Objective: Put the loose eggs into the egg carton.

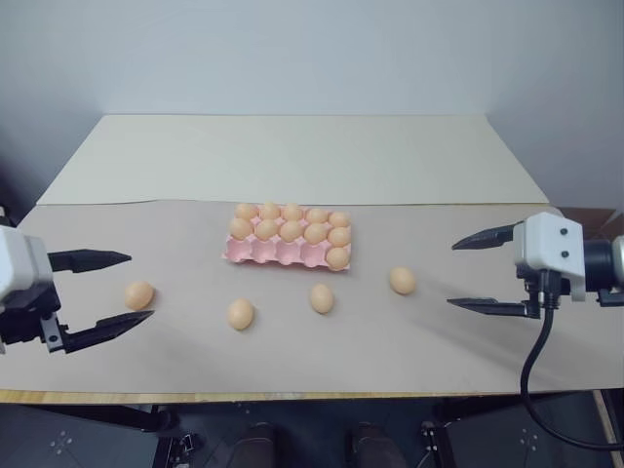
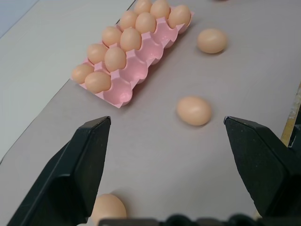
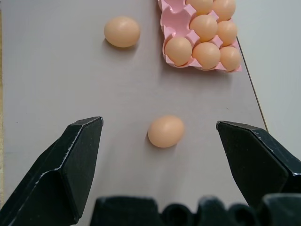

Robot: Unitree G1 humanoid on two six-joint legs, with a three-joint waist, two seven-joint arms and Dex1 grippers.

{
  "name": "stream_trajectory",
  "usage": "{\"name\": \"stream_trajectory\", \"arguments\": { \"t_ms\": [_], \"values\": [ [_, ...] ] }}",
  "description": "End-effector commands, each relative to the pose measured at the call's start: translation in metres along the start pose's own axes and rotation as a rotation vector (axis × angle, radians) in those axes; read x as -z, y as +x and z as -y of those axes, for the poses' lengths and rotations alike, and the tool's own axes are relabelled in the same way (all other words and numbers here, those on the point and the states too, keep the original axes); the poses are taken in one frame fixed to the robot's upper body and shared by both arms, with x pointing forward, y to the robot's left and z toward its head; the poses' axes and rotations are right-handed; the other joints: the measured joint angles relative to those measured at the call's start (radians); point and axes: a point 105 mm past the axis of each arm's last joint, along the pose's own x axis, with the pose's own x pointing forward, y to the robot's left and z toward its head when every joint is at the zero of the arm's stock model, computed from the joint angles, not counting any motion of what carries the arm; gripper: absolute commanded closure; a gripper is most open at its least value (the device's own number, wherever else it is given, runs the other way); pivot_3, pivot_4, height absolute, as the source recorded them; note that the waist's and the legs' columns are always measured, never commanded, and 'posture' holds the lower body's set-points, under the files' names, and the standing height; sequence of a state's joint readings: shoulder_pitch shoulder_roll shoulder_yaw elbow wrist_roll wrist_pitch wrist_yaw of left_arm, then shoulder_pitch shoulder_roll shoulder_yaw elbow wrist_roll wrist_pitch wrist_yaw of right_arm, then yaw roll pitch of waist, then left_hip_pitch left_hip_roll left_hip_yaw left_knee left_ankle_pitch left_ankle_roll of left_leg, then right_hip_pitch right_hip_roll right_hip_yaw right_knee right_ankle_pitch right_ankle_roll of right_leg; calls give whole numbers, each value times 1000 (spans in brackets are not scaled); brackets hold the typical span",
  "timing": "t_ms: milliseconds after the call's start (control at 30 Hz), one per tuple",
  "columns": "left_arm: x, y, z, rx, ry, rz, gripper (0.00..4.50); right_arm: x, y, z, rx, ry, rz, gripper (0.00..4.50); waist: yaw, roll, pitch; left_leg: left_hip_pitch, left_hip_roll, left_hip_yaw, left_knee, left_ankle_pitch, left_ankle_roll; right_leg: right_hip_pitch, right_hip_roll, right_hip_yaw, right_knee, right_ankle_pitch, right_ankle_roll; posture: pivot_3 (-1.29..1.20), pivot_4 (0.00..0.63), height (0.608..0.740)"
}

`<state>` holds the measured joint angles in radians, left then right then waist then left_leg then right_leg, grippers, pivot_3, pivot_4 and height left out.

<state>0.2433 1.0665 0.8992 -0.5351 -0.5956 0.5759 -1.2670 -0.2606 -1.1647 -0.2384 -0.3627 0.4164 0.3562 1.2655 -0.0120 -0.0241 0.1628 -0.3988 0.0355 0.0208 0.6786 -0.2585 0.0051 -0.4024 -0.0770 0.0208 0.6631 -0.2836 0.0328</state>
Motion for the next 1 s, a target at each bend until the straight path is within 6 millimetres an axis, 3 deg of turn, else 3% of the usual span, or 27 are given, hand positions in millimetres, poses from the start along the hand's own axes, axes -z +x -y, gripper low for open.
{"name": "stream_trajectory", "arguments": {
  "t_ms": [33, 167, 633, 833, 1000],
  "values": [
    [-5, -6, -3, -32, 16, 9, 312, -8, -2, 2, 7, -41, 19, 0, 0, 0, 0, 0, 0, 0, 0, 0, 0, 0, 0, 0, 0, 0, 0, 0, 150, 740],
    [-13, -3, -11, -87, 32, 49, 312, -8, -2, 3, 8, -42, 20, 0, 1, 0, 0, 0, 0, 0, 0, 0, 0, 0, 0, 0, 0, 0, 0, 0, 150, 740],
    [-12, 5, -6, -27, 33, 76, 312, -8, 0, 9, 36, -27, 13, 0, 0, 0, 0, 0, 0, 0, 0, 0, 0, 0, 0, 0, 0, 0, 0, 0, 150, 740],
    [-11, 9, -7, 1, 30, 70, 312, -4, 16, 18, 61, -2, -22, 0, -3, 0, 0, 0, 0, 0, 0, 0, 0, 0, 0, 0, 1, 0, 0, 0, 150, 740],
    [-11, 16, -5, 33, 31, 77, 312, 12, 46, 25, 47, 105, -109, 0, -4, 0, 0, 1, 0, 1, 0, 0, 0, -1, 0, 1, 1, 0, 0, 0, 150, 740]
  ]
}}
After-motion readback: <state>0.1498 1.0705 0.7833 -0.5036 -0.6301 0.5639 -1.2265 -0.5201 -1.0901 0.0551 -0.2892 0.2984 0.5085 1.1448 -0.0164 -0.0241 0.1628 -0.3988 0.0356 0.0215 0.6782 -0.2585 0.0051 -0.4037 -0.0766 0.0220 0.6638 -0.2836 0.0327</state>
